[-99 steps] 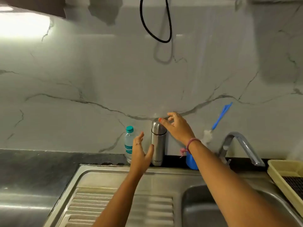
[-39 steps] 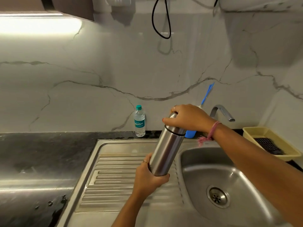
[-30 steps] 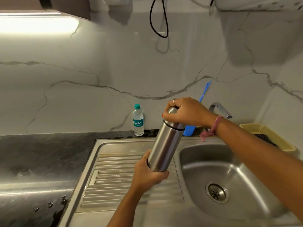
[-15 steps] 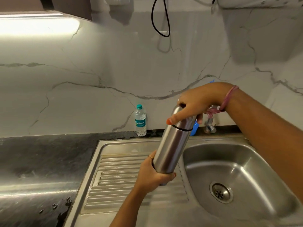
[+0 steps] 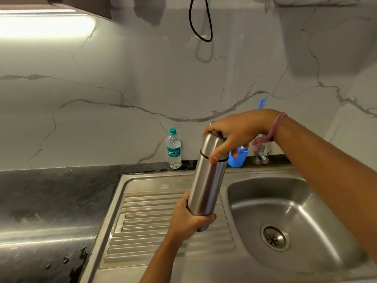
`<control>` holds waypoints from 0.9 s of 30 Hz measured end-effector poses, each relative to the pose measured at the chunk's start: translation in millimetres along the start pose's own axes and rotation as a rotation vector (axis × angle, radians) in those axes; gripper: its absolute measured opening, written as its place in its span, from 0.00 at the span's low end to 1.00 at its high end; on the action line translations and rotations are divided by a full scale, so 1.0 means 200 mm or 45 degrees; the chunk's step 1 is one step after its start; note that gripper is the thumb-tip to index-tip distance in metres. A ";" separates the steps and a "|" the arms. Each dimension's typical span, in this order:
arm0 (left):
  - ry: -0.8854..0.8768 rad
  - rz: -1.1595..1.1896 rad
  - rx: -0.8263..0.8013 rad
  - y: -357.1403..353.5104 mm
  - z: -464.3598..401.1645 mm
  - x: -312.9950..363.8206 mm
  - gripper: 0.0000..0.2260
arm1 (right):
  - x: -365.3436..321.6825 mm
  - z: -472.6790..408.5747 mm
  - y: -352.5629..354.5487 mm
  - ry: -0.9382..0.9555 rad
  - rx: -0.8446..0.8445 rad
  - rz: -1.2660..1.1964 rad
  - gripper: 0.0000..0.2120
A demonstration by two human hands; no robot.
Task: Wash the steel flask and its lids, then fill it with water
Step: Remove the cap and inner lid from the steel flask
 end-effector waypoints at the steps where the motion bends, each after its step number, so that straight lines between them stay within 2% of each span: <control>1: 0.006 0.004 0.003 0.00 0.00 0.00 0.31 | 0.01 0.00 0.01 0.044 -0.047 -0.043 0.28; 4: 0.017 0.026 0.007 0.01 0.00 -0.02 0.31 | 0.03 0.01 0.03 0.016 -0.119 -0.210 0.39; 7: 0.014 0.038 0.011 0.02 -0.01 -0.03 0.31 | -0.01 -0.05 -0.02 -0.082 -0.030 -0.194 0.32; 10: 0.018 0.039 0.004 0.04 -0.02 -0.04 0.32 | -0.01 -0.10 -0.02 -0.023 0.046 -0.152 0.26; 14: 0.038 0.043 0.019 0.05 -0.02 -0.07 0.32 | 0.00 -0.09 0.01 0.007 -0.056 -0.278 0.37; 17: 0.041 0.047 0.032 0.05 -0.03 -0.09 0.32 | -0.02 -0.14 -0.03 -0.066 0.024 -0.161 0.33; 19: 0.041 0.053 0.033 0.05 -0.03 -0.11 0.32 | -0.02 -0.17 -0.05 -0.023 0.052 -0.131 0.28; 23: 0.037 0.048 0.028 0.07 -0.02 -0.13 0.32 | 0.03 -0.16 -0.03 0.098 -0.001 -0.365 0.24; 27: 0.077 0.051 0.044 0.11 -0.01 -0.19 0.30 | 0.12 -0.11 -0.02 0.158 0.155 -0.703 0.25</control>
Point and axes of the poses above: each hand's wrist, its own z-axis away from the middle knuckle, its own y-axis out of the back of the hand, x = y × z, the point moved 1 cm from there along -z, towards the middle knuckle, and after that the axes turned 5 degrees about -z, right-handed, at the moved point
